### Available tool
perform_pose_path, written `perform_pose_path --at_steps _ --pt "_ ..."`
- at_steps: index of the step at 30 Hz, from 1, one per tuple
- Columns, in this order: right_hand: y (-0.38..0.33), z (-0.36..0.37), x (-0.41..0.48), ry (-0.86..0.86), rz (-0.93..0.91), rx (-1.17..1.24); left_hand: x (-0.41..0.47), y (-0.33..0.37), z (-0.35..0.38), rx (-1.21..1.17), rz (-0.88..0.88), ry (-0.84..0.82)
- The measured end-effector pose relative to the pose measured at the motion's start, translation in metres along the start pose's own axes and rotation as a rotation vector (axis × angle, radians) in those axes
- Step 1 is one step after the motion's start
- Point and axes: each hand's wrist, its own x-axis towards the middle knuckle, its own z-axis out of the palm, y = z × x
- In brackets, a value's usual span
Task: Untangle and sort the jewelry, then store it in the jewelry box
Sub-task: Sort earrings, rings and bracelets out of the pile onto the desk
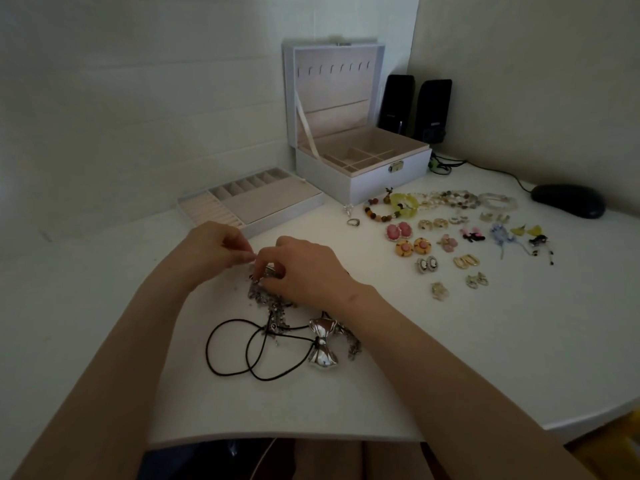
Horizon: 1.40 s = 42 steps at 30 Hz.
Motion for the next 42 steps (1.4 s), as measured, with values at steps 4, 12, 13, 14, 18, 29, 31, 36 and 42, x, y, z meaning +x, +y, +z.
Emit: perform_pose_path --at_steps 4,12,13,14,18,29,31,36,42 --pt "-0.001 0.001 0.000 0.017 -0.009 0.004 -0.001 0.002 0.003 -0.085 0.009 0.057" --pt "0.017 -0.013 -0.004 0.185 0.260 0.647 -0.001 0.007 0.004 -0.286 0.071 0.134" --pt "0.018 -0.014 -0.004 0.184 0.281 0.705 -0.002 0.009 0.005 -0.300 0.077 0.132" --pt "0.019 -0.014 -0.004 0.183 0.290 0.774 -0.002 0.010 0.005 -0.313 0.077 0.119" --pt "0.021 -0.020 -0.006 0.162 0.242 1.078 -0.008 0.014 0.001 -0.296 0.046 -0.093" --pt "0.020 -0.021 -0.008 0.214 0.236 1.022 -0.013 0.020 0.005 -0.369 0.123 -0.218" --pt "0.022 -0.021 -0.009 0.184 0.233 0.992 -0.012 0.019 0.005 -0.377 0.115 -0.192" --pt "0.025 -0.021 -0.011 0.071 0.179 0.589 -0.008 0.011 0.009 -0.310 0.061 -0.070" --pt "0.035 -0.037 -0.027 0.123 0.239 0.460 -0.009 0.015 0.008 -0.330 0.095 -0.053"
